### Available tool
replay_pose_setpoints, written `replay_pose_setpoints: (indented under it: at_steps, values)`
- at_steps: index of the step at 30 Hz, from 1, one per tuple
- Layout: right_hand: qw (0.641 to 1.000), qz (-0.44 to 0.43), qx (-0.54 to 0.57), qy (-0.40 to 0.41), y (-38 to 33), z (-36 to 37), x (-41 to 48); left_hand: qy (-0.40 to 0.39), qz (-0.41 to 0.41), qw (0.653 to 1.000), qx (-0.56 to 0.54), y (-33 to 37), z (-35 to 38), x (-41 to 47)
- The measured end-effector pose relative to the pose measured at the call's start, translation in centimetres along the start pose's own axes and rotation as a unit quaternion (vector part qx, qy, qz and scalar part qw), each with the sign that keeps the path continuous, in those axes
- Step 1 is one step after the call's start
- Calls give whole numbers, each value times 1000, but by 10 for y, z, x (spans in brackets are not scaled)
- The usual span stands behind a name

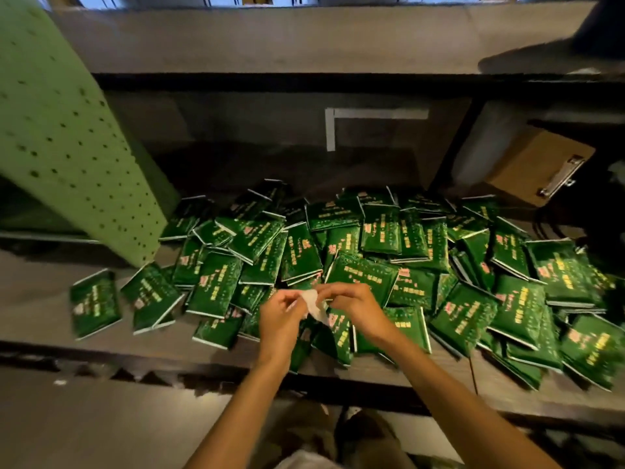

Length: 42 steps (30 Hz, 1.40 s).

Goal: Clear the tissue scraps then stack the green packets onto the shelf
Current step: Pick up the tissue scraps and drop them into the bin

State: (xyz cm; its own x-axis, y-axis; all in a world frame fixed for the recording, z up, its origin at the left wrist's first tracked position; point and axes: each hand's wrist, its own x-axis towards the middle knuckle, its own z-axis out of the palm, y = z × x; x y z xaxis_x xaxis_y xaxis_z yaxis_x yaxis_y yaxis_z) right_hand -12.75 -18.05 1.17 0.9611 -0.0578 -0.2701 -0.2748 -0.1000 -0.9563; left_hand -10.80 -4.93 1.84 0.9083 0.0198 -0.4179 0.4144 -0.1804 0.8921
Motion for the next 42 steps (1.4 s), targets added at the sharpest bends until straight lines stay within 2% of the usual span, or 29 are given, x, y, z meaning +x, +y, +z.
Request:
replay_pose_setpoints:
  at_steps: [3,7,9,11,15,20,24,30,34,39,42]
  values:
    - [999,-34,-11,13,15,-1,-12,-2,32,999,-11,-11,3,-7]
    - [995,-89,-30,22,38,-12,-32,-56,105,993,-7,-18,18,-16]
    - [983,-144,-80,75,52,-17,-41,-100,163,981,11,-26,29,-24]
    - [965,-183,-111,151,61,-23,-47,-124,220,967,23,-33,38,-29]
    - [906,-258,-155,296,94,-50,-74,-170,322,931,37,-60,73,-46]
    - [846,-301,-174,405,134,-79,-124,-203,438,875,31,-97,122,-75]
    - [809,-307,-174,470,171,-88,-176,-218,492,843,21,-133,152,-113]
    - [784,-255,-170,539,249,-101,-260,-288,464,833,86,-207,204,-171]
    - [792,-153,-146,573,319,-116,-299,-339,418,826,170,-265,243,-191]
    - [796,1,-114,594,416,-117,-332,-431,326,782,310,-332,279,-199]
    - [807,75,-107,575,465,-115,-345,-470,289,731,401,-370,300,-196]
